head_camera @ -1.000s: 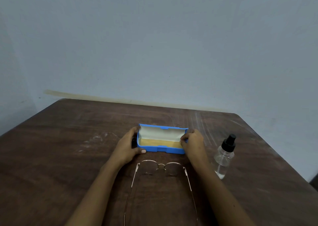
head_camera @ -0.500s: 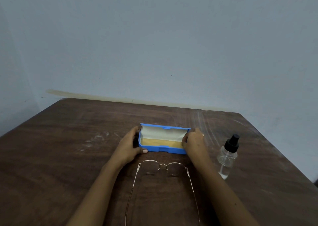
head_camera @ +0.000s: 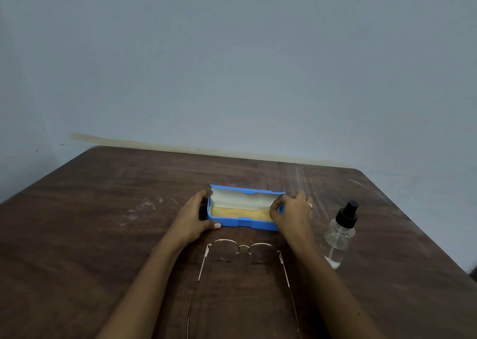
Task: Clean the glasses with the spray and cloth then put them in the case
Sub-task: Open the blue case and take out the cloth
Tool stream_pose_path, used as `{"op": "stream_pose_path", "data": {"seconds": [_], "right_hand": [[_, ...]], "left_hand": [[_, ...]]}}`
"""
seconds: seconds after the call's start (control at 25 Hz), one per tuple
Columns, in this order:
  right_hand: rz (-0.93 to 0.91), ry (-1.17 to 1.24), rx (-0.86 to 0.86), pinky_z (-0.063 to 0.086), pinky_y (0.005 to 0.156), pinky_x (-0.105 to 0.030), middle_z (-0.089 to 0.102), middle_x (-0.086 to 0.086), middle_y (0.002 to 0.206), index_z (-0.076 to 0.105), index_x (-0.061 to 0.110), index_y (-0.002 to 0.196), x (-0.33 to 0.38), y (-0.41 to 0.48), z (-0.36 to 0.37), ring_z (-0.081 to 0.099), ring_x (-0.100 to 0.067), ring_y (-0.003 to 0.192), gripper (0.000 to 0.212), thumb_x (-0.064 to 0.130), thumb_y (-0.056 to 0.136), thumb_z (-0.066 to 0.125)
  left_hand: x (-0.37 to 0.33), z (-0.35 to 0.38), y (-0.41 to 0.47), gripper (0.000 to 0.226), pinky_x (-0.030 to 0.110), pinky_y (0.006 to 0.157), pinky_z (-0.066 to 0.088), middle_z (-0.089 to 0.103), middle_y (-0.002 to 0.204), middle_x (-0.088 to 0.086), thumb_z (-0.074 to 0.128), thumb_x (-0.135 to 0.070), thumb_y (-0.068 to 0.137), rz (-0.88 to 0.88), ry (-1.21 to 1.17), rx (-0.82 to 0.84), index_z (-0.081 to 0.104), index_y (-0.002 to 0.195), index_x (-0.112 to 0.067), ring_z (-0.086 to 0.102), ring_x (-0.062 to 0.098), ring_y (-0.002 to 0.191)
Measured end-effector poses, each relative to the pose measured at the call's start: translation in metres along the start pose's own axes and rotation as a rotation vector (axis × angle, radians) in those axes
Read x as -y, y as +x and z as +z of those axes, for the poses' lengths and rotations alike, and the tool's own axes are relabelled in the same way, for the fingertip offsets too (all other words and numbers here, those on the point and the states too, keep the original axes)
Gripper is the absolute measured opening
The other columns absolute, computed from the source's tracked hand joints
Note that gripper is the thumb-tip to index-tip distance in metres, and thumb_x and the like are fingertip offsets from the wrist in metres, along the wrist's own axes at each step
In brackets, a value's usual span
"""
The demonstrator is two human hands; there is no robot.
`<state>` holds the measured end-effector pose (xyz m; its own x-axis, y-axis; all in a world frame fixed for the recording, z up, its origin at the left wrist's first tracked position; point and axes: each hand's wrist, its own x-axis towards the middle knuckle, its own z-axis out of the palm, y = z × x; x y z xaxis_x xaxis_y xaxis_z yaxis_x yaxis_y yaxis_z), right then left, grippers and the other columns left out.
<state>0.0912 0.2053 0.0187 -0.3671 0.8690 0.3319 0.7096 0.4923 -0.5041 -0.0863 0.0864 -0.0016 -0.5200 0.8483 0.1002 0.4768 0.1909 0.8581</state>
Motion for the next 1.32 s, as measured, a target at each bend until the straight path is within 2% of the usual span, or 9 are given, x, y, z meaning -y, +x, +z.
{"op": "stream_pose_path", "data": {"seconds": [0.16,0.28,0.48,0.6,0.76,0.88,1.04,1.24,1.32], "right_hand": [[-0.025,0.052,-0.012,0.024,0.087,-0.035,0.050,0.007,0.097,0.066,0.021,0.079,-0.001,-0.008,-0.011,0.038,-0.017,0.106,0.006,0.020,0.082,0.061],[-0.070,0.272,0.045,0.038,0.090,-0.036,0.060,0.011,0.084,0.062,0.023,0.073,-0.001,-0.013,-0.019,0.050,-0.011,0.092,0.010,0.016,0.080,0.064],[-0.135,0.608,0.113,0.045,0.067,-0.012,0.062,0.009,0.075,0.055,0.028,0.073,0.006,-0.018,-0.020,0.058,-0.001,0.075,0.025,0.007,0.082,0.063],[-0.194,0.670,0.102,0.048,0.065,-0.007,0.063,0.008,0.079,0.055,0.032,0.077,0.009,-0.019,-0.020,0.060,-0.001,0.076,0.029,0.004,0.084,0.061],[-0.270,0.750,0.081,0.047,0.065,-0.007,0.063,0.011,0.082,0.057,0.034,0.079,0.015,-0.020,-0.022,0.059,0.008,0.075,0.032,0.003,0.086,0.057],[-0.301,0.780,0.062,0.046,0.066,-0.011,0.061,0.013,0.082,0.058,0.036,0.079,0.018,-0.019,-0.023,0.057,0.007,0.079,0.033,0.004,0.087,0.054],[-0.348,0.825,0.074,0.046,0.067,-0.011,0.061,0.012,0.083,0.059,0.033,0.082,0.019,-0.019,-0.026,0.056,0.005,0.081,0.032,0.003,0.090,0.050],[-0.411,0.886,0.063,0.046,0.071,-0.012,0.062,0.011,0.085,0.060,0.029,0.085,0.025,-0.018,-0.034,0.057,0.002,0.082,0.030,0.000,0.089,0.050],[-0.428,0.891,0.069,0.046,0.070,-0.012,0.062,0.010,0.087,0.060,0.028,0.087,0.026,-0.019,-0.037,0.056,0.003,0.081,0.030,-0.001,0.089,0.050]], "left_hand": [[-0.001,0.001,-0.003,0.081,0.039,0.106,0.037,0.040,0.142,0.010,0.078,-0.006,0.066,-0.007,0.000,-0.012,0.036,0.135,-0.015,0.041,0.024,0.128],[-0.003,0.002,-0.005,0.082,0.038,0.105,0.038,0.040,0.142,0.010,0.079,-0.006,0.065,-0.014,-0.001,-0.026,0.036,0.135,-0.014,0.041,0.024,0.128],[-0.003,0.002,-0.009,0.076,0.028,0.094,0.039,0.045,0.137,0.009,0.079,-0.013,0.066,0.006,-0.064,-0.050,0.040,0.132,-0.012,0.046,0.020,0.121],[-0.006,0.001,-0.012,0.052,0.024,0.085,0.038,0.053,0.119,0.010,0.078,-0.015,0.069,0.086,-0.042,-0.242,0.055,0.114,-0.007,0.052,0.019,0.108],[-0.018,-0.004,-0.018,0.017,0.039,0.080,0.046,0.055,0.093,-0.001,0.074,-0.015,0.073,0.383,0.063,-0.494,0.063,0.086,-0.014,0.055,0.018,0.090],[-0.031,-0.003,-0.019,0.019,0.035,0.086,0.042,0.054,0.099,-0.008,0.070,-0.018,0.078,0.554,0.152,-0.401,0.066,0.096,-0.020,0.052,0.012,0.097],[-0.046,0.006,-0.015,0.038,0.023,0.093,0.035,0.055,0.112,-0.013,0.067,-0.016,0.079,0.590,0.165,-0.167,0.060,0.117,-0.023,0.046,0.006,0.108],[-0.052,0.014,-0.010,0.028,0.025,0.086,0.040,0.062,0.104,-0.005,0.065,-0.013,0.080,0.530,0.193,-0.130,0.064,0.108,-0.016,0.049,0.006,0.097],[-0.055,0.015,-0.011,0.018,0.015,0.077,0.041,0.065,0.094,0.001,0.066,-0.011,0.079,0.550,0.153,-0.193,0.067,0.097,-0.012,0.053,0.008,0.087]]}}
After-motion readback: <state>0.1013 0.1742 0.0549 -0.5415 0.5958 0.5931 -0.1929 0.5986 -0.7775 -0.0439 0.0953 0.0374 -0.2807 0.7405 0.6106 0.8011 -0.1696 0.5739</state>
